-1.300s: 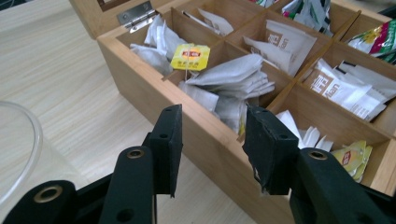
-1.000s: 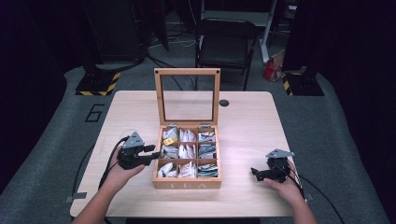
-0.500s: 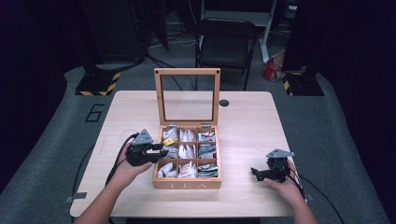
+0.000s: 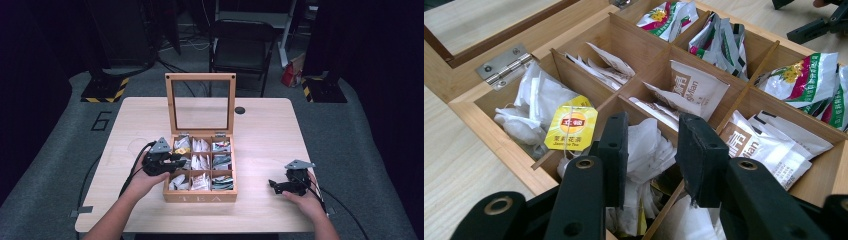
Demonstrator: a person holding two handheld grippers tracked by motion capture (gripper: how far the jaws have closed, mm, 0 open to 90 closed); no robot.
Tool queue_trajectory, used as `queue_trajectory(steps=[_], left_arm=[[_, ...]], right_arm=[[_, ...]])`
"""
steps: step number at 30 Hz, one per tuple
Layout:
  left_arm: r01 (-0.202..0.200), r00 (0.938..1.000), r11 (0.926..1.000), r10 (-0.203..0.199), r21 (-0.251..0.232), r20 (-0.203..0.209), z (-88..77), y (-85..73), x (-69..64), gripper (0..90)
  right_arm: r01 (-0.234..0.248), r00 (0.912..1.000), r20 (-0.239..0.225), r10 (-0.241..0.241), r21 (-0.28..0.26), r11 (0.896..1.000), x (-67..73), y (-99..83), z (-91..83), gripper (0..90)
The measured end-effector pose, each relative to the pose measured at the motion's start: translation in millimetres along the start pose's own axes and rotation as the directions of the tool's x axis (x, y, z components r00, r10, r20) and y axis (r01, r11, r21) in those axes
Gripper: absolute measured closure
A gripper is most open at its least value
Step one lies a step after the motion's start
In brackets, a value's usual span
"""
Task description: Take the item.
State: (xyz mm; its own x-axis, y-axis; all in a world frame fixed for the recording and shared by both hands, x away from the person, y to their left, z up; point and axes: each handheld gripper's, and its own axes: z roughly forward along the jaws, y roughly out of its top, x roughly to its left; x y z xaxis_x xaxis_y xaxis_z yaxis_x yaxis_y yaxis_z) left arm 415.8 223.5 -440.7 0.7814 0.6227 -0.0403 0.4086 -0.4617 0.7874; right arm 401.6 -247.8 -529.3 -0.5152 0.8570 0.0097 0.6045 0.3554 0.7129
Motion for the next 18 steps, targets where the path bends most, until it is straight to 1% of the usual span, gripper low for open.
queue_trajectory(steps=[1,2,6,10,12,17,18], left_arm=[[-0.001,1.0,1.0,0.001,0.007,0.005,0.3,0.4,0.3,66.2],[-0.007,1.0,1.0,0.007,0.007,-0.003,1.3,0.5,0.5,66.3],[0.003,1.0,1.0,-0.003,0.003,-0.007,3.8,0.7,0.4,67.8],[0.001,0.9999,0.9999,-0.001,0.012,-0.011,5.2,1.3,0.7,70.0],[-0.001,0.9999,0.9997,0.001,0.026,-0.017,6.0,1.9,0.9,71.5],[0.001,0.9999,0.9995,0.0,0.033,-0.016,8.8,1.8,1.1,78.2],[0.001,0.9999,0.9994,0.0,0.034,-0.014,8.7,2.0,1.0,82.1]], right_arm=[[-0.001,1.0,0.001,0.001,-0.003,1.0,0.1,-0.1,0.2,0.0],[0.0,1.0,0.0,0.0,0.0,1.0,0.0,0.0,0.0,0.0],[0.0,1.0,0.002,0.0,-0.002,1.0,0.1,-0.1,0.1,0.0],[0.0,1.0,0.002,0.0,-0.002,1.0,0.0,-0.1,0.1,0.0],[0.0,1.0,0.0,0.0,0.0,1.0,0.0,0.0,0.0,0.0],[0.0,1.0,0.001,0.0,-0.001,1.0,0.0,0.0,0.1,0.0],[-0.001,1.0,0.002,0.001,-0.002,1.0,0.1,-0.1,0.1,0.0]])
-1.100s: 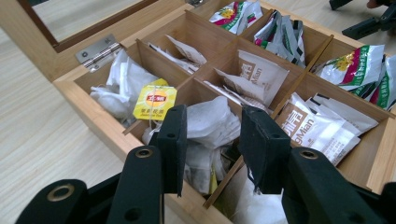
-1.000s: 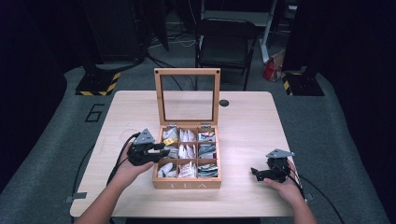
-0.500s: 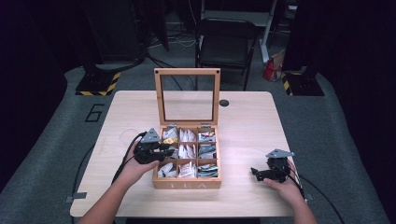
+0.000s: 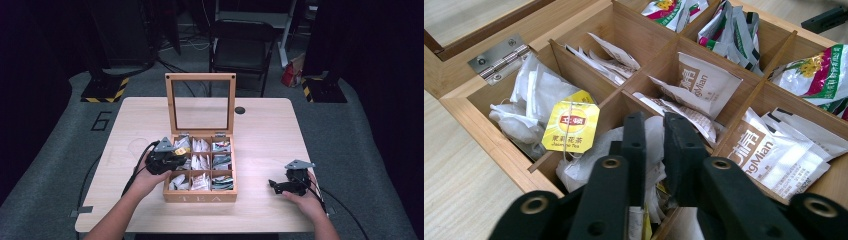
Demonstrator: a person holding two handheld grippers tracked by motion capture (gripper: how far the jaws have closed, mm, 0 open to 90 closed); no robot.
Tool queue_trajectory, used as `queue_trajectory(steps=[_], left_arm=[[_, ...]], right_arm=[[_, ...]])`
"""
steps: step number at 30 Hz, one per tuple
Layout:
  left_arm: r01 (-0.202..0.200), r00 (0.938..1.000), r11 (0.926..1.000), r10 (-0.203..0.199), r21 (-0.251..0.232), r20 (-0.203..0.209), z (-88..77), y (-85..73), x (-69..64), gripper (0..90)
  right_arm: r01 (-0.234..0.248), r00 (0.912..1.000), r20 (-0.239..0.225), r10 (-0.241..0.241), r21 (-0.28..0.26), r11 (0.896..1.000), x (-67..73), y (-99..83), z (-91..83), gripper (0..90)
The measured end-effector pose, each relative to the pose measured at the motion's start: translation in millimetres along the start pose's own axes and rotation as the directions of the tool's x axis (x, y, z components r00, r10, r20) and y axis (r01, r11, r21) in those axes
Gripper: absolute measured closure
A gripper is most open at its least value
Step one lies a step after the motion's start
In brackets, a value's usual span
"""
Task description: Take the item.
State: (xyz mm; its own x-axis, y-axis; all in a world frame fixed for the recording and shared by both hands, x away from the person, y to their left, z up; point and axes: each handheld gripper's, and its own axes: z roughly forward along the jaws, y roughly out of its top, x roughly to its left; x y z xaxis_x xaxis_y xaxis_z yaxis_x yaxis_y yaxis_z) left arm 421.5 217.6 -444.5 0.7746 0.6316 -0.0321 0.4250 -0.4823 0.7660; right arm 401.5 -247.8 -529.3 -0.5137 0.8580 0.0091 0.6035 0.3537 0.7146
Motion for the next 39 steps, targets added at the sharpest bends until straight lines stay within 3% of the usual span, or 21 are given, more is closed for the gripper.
queue_trajectory(steps=[7,16,29,39], left_arm=[[-0.009,0.9999,1.0,0.009,0.004,-0.014,-3.5,1.0,0.6,88.2],[-0.004,0.9996,1.0,0.004,-0.004,-0.027,-9.1,2.1,4.2,89.4],[0.025,0.9986,0.9953,-0.029,-0.094,-0.044,-32.0,20.0,7.4,89.5],[0.026,0.9978,0.9919,-0.033,-0.124,-0.057,-47.8,31.1,8.6,89.5]], right_arm=[[0.001,1.0,0.0,-0.001,0.0,1.0,0.0,0.0,0.0,0.0],[0.0,1.0,0.0,0.0,0.0,1.0,0.0,0.0,0.0,0.0],[0.001,1.0,-0.001,-0.001,0.002,1.0,-0.1,0.0,-0.1,0.0],[0.001,1.0,-0.002,-0.001,0.003,1.0,-0.1,0.0,-0.1,0.0]])
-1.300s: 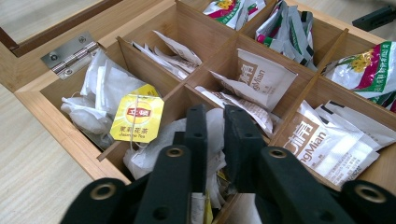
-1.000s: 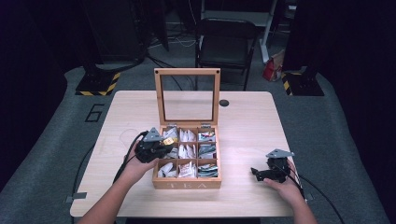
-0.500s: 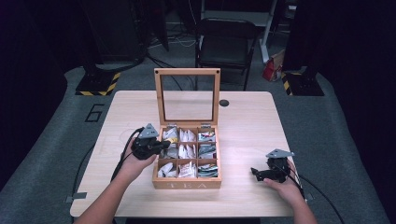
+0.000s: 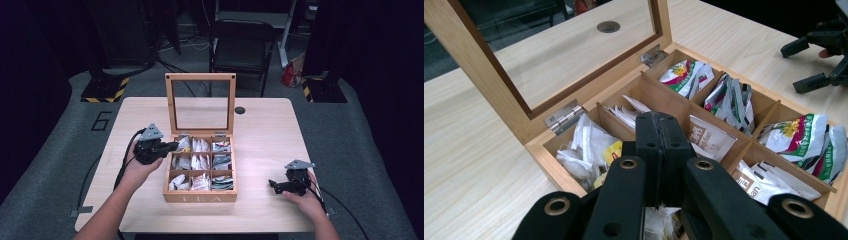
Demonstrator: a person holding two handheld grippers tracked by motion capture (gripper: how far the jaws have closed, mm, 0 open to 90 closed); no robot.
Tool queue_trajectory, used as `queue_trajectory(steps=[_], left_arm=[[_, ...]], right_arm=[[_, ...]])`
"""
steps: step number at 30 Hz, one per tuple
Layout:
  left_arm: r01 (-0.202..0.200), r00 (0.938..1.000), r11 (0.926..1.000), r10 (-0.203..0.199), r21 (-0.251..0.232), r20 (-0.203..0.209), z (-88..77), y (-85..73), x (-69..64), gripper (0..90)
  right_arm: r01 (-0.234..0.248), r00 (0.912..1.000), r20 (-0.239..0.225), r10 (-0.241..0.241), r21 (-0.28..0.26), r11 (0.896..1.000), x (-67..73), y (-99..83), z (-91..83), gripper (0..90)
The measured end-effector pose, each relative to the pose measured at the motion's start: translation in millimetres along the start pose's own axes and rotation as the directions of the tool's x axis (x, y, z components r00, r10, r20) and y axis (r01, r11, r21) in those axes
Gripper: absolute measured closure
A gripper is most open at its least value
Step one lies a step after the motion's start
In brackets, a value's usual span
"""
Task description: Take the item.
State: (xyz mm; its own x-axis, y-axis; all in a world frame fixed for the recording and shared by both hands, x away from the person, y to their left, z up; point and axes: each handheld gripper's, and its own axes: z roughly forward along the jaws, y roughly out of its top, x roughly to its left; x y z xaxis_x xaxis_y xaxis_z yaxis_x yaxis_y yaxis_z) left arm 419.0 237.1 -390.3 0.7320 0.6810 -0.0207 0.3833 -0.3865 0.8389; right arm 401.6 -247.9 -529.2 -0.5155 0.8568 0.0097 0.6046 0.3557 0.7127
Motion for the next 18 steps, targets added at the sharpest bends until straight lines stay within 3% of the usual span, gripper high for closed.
queue_trajectory(steps=[18], left_arm=[[-0.02,0.9997,0.9996,0.019,-0.018,-0.014,-14.3,14.6,1.2,89.5]], right_arm=[[0.0,1.0,0.001,0.0,-0.001,1.0,0.0,0.0,0.0,0.0]])
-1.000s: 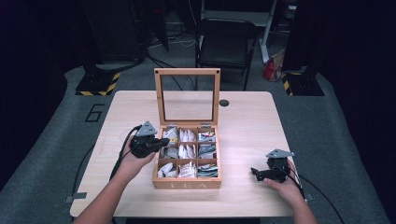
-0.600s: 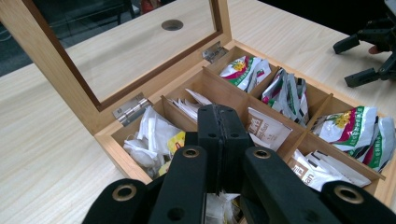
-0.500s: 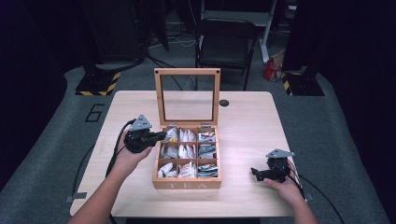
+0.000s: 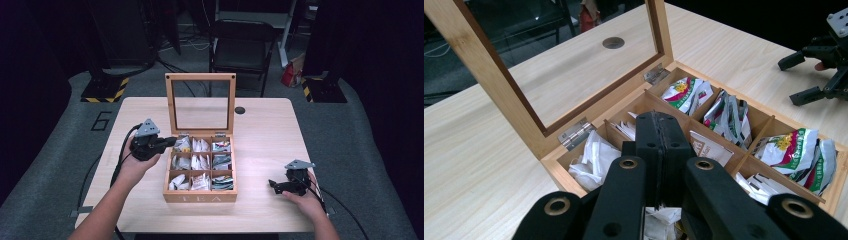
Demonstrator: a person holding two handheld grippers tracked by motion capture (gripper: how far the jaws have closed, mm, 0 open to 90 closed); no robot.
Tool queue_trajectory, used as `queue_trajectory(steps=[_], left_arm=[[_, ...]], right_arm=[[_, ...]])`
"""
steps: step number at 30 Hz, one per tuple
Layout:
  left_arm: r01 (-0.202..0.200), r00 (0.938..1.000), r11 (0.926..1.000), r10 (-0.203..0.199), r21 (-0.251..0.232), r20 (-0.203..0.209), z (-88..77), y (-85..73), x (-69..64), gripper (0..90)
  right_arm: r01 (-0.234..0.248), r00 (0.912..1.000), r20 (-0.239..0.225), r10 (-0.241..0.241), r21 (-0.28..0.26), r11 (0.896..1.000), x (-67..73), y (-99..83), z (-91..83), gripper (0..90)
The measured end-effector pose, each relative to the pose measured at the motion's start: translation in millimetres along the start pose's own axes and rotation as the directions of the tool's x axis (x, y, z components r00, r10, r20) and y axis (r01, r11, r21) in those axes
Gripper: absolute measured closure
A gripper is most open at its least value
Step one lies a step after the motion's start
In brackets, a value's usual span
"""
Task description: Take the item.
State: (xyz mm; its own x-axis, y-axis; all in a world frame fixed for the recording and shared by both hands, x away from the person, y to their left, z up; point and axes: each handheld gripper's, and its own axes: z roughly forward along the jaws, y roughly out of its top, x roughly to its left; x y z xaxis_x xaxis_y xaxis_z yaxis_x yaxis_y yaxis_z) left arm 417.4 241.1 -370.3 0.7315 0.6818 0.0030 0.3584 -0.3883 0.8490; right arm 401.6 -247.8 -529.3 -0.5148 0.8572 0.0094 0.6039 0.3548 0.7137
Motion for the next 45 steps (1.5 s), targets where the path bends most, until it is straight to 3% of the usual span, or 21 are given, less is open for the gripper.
queue_trajectory(steps=[11,26,45], left_arm=[[0.002,1.0,1.0,-0.002,-0.001,-0.008,-4.5,1.4,3.3,89.5],[0.005,0.9985,0.9999,-0.006,-0.009,-0.055,-19.1,1.5,15.8,89.5],[0.039,0.9929,0.9987,-0.043,-0.034,-0.111,-38.0,-3.4,34.2,89.5]], right_arm=[[0.0,1.0,0.001,0.0,-0.001,1.0,0.0,0.0,0.0,0.0],[0.0,1.0,0.001,0.0,0.0,1.0,0.0,0.0,0.1,0.0],[0.0,1.0,0.001,0.0,-0.001,1.0,0.0,0.0,0.0,0.0]])
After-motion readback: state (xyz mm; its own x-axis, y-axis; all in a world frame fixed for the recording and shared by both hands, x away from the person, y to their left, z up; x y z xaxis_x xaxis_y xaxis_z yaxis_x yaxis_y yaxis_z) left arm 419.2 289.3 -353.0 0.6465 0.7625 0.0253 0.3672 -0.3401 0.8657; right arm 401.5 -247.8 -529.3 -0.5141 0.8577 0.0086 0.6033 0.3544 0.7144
